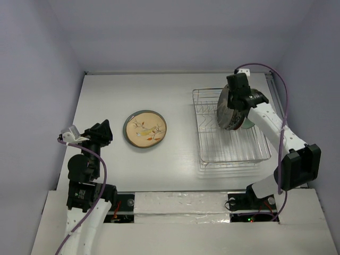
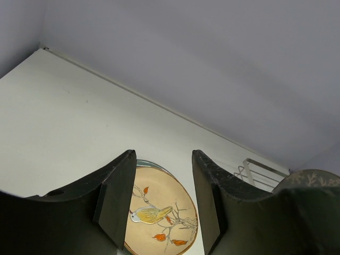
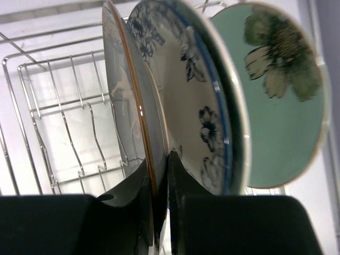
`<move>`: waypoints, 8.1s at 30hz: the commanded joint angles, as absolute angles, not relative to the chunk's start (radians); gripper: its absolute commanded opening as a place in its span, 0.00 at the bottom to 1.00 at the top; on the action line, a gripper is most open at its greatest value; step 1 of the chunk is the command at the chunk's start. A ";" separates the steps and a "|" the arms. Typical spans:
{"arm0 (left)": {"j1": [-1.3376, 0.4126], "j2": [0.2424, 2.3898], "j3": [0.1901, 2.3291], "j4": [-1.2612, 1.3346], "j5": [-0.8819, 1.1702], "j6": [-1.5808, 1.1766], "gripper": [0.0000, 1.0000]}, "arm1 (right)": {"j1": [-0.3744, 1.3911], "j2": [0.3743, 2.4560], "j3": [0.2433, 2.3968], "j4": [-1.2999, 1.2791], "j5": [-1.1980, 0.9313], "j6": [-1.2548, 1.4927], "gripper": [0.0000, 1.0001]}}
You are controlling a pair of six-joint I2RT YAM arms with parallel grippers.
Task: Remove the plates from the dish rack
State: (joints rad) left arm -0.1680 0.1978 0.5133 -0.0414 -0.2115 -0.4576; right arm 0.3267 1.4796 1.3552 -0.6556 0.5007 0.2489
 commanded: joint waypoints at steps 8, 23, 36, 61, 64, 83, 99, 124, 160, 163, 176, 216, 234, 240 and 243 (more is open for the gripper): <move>-0.166 0.192 0.531 0.018 -0.207 -0.456 0.43 | 0.337 1.214 1.623 -0.678 0.502 0.242 0.00; -0.166 0.216 0.531 0.017 -0.207 -0.457 0.43 | 0.573 1.167 1.279 -0.060 0.006 0.764 0.00; -0.166 0.238 0.532 0.012 -0.207 -0.457 0.43 | 0.758 1.581 1.193 0.425 -0.043 1.014 0.00; -0.166 0.245 0.532 0.015 -0.207 -0.459 0.43 | 0.833 1.902 1.108 0.548 0.028 1.195 0.12; -0.166 0.244 0.532 0.015 -0.207 -0.457 0.43 | 0.844 1.905 1.101 0.488 0.044 1.175 0.38; -0.166 0.226 0.531 0.017 -0.207 -0.457 0.43 | 0.862 1.850 1.236 -0.172 0.317 0.807 0.94; -0.166 0.226 0.529 0.020 -0.207 -0.457 0.40 | 0.767 1.249 1.193 -0.442 0.567 0.611 0.00; -0.175 0.186 0.531 0.015 -0.207 -0.456 0.26 | 0.259 1.296 1.312 -0.640 0.486 0.362 0.35; -0.175 0.195 0.531 0.017 -0.207 -0.454 0.27 | 0.250 1.492 1.299 -0.591 0.563 0.299 0.33; -0.175 0.198 0.529 0.018 -0.207 -0.454 0.27 | 0.250 1.500 1.321 -0.591 0.565 0.276 0.33; -0.175 0.203 0.529 0.018 -0.207 -0.457 0.27 | 0.250 1.358 1.434 -0.629 0.540 0.219 0.00; -0.175 0.221 0.534 0.006 -0.207 -0.459 0.30 | 0.853 1.703 1.238 0.367 0.048 1.040 0.00; -0.175 0.219 0.532 0.008 -0.207 -0.459 0.31 | 0.853 1.818 1.172 0.351 0.106 1.075 0.19; -0.175 0.219 0.532 0.011 -0.207 -0.460 0.31 | 0.853 1.827 1.177 0.232 0.127 1.023 0.42; -0.175 0.218 0.532 0.011 -0.207 -0.459 0.31 | 0.853 1.821 1.181 0.170 0.138 0.987 0.49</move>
State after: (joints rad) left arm -0.1699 0.2150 0.5133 -0.0349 -0.2115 -0.4587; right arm 0.8459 1.8519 1.1618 0.1513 0.1040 1.0294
